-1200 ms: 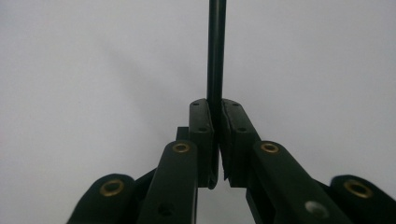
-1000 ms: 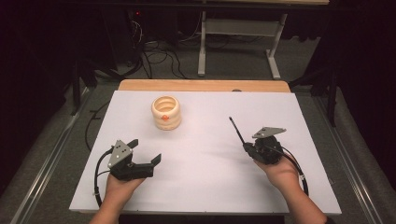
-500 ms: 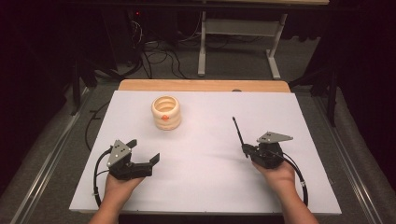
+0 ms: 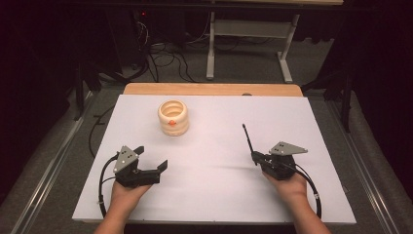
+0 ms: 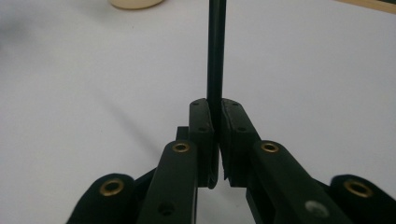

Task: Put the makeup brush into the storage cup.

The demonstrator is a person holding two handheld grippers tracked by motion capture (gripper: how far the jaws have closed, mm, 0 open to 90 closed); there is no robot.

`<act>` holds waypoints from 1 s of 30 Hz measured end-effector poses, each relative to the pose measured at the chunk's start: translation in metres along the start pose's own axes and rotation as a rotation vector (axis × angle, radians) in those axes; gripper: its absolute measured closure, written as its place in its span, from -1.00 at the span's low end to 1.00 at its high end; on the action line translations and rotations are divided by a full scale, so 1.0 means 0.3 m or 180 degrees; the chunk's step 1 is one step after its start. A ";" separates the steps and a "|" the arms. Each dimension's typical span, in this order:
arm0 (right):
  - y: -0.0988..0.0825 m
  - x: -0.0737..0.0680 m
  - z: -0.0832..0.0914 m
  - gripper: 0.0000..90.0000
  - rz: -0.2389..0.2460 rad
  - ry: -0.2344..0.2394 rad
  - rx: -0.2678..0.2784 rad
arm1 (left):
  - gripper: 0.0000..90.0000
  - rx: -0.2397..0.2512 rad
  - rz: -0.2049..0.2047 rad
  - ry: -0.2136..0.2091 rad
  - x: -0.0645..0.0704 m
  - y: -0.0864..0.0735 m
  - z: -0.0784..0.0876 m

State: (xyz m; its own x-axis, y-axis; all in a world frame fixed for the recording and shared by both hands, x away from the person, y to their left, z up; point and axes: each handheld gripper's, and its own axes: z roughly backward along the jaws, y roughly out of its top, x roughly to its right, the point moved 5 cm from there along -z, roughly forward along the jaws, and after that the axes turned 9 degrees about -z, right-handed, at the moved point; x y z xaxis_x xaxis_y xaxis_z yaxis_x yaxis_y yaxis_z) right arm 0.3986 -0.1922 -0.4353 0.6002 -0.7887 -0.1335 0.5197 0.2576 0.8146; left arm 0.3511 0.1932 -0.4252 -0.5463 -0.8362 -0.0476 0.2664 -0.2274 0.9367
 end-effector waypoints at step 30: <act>-0.024 0.002 -0.016 0.92 -0.0027 0.0009 0.0653 | -0.96 0.0069 0.0052 -0.0157 0.027 0.004 -0.009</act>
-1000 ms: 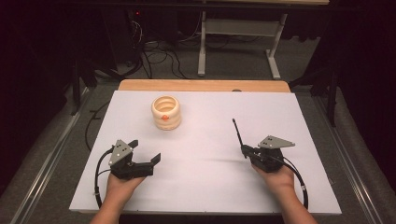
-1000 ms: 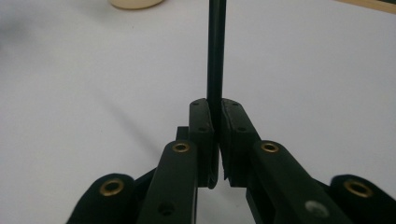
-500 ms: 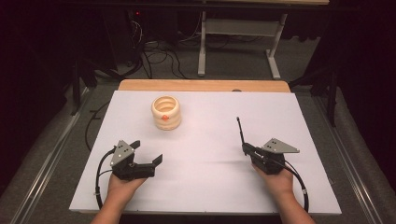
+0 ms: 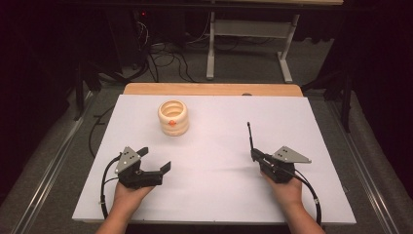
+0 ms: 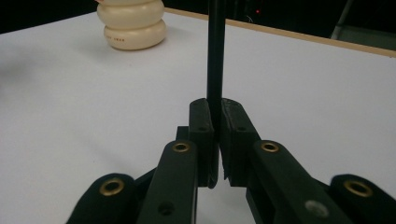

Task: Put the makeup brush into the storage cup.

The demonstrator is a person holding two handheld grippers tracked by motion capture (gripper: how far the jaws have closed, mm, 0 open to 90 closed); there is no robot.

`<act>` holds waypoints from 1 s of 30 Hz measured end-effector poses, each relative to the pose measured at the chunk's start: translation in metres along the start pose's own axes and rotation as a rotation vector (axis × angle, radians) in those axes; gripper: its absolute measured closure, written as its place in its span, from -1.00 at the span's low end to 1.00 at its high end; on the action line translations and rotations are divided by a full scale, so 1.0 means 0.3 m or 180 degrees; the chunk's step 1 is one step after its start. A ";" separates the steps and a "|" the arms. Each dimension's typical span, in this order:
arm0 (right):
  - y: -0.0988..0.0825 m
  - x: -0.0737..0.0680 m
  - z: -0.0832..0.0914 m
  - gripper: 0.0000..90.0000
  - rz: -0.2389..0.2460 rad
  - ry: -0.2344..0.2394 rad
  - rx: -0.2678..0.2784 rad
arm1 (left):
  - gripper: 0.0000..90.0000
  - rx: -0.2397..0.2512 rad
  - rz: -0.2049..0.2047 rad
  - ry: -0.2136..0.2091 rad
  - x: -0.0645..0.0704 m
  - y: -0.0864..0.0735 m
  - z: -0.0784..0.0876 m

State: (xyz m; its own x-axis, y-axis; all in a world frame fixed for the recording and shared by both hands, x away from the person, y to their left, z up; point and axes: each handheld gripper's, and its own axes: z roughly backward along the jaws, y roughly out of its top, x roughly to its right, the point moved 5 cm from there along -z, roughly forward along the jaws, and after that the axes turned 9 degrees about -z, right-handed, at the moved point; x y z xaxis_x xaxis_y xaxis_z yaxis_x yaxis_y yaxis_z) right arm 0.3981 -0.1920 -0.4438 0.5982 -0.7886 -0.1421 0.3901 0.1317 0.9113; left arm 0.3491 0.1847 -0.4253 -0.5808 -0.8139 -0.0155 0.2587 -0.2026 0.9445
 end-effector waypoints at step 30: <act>0.015 -0.102 -0.001 0.92 0.0059 0.0281 0.0185 | -0.95 0.0113 -0.0180 -0.0298 0.129 0.057 -0.065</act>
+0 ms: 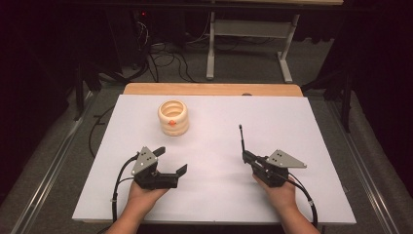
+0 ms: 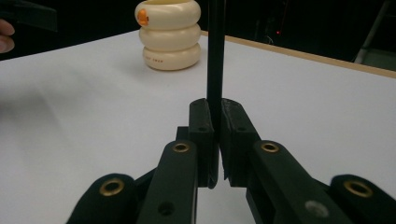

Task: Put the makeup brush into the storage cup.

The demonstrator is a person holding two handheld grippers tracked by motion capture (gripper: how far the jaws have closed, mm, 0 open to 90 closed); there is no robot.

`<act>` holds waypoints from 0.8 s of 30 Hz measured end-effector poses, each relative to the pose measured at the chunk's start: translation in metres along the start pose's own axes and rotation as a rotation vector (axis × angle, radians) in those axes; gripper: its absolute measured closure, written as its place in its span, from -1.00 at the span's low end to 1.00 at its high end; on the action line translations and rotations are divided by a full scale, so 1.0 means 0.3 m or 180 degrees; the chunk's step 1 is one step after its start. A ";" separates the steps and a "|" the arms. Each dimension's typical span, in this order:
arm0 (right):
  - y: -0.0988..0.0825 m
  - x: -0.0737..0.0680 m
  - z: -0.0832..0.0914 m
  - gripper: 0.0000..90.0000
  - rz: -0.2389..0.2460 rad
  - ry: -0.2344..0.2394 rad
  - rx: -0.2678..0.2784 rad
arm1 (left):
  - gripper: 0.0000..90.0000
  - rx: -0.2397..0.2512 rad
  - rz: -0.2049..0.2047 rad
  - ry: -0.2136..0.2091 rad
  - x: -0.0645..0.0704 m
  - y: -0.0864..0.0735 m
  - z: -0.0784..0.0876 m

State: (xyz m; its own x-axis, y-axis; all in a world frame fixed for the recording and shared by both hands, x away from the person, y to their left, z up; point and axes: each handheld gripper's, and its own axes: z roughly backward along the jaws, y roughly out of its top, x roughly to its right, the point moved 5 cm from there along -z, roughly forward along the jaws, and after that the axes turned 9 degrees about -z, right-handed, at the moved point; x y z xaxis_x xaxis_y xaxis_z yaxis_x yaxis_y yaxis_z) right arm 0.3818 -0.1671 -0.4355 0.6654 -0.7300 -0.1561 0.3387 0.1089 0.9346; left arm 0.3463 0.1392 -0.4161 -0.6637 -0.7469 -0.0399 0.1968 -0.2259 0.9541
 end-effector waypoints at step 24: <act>-0.006 -0.057 -0.032 0.92 0.0159 0.0103 -0.0062 | -0.94 0.0209 -0.0089 -0.0215 0.081 0.125 -0.097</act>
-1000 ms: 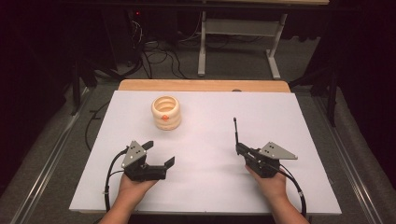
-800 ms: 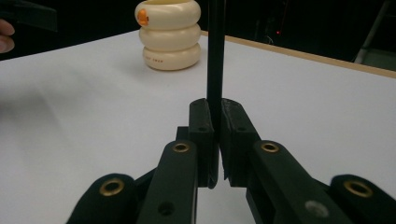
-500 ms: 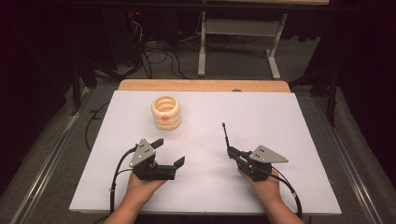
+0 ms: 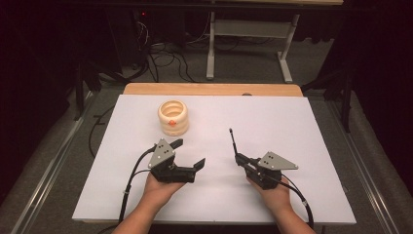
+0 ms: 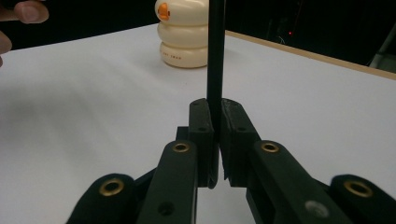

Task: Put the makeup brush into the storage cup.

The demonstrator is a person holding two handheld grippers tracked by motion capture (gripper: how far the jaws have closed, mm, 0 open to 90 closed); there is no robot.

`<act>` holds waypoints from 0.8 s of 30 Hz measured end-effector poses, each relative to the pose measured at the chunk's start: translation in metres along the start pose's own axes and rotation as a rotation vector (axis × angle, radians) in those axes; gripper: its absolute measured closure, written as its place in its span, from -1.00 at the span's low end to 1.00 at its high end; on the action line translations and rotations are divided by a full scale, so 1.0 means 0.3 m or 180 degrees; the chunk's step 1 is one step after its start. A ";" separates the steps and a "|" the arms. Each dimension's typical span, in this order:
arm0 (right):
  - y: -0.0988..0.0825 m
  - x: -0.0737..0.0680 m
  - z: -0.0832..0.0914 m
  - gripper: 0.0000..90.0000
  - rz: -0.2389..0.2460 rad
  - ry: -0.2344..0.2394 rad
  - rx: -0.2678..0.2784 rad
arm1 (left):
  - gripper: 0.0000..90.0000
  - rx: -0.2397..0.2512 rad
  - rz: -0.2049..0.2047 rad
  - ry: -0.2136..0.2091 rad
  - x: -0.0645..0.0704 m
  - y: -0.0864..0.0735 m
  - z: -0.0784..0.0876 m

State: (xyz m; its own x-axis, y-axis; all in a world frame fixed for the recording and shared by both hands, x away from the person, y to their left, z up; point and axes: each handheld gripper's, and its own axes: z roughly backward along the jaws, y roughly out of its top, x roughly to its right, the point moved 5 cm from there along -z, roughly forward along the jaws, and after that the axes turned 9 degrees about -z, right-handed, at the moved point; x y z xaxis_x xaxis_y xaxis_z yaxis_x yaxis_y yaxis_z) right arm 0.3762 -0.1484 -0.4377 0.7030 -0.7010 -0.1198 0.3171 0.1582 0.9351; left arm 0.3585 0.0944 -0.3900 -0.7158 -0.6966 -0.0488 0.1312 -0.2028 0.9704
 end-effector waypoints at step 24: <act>-0.005 -0.064 -0.024 0.91 0.0240 0.0110 -0.0012 | -0.90 -0.0041 0.0055 -0.0223 0.094 0.053 -0.115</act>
State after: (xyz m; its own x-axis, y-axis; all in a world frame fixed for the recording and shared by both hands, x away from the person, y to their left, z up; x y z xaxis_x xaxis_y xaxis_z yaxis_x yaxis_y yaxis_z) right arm 0.3668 -0.1302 -0.4393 0.7465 -0.6627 -0.0607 0.2649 0.2122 0.9406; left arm 0.3640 0.0478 -0.3841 -0.7596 -0.6502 -0.0149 0.1525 -0.2003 0.9678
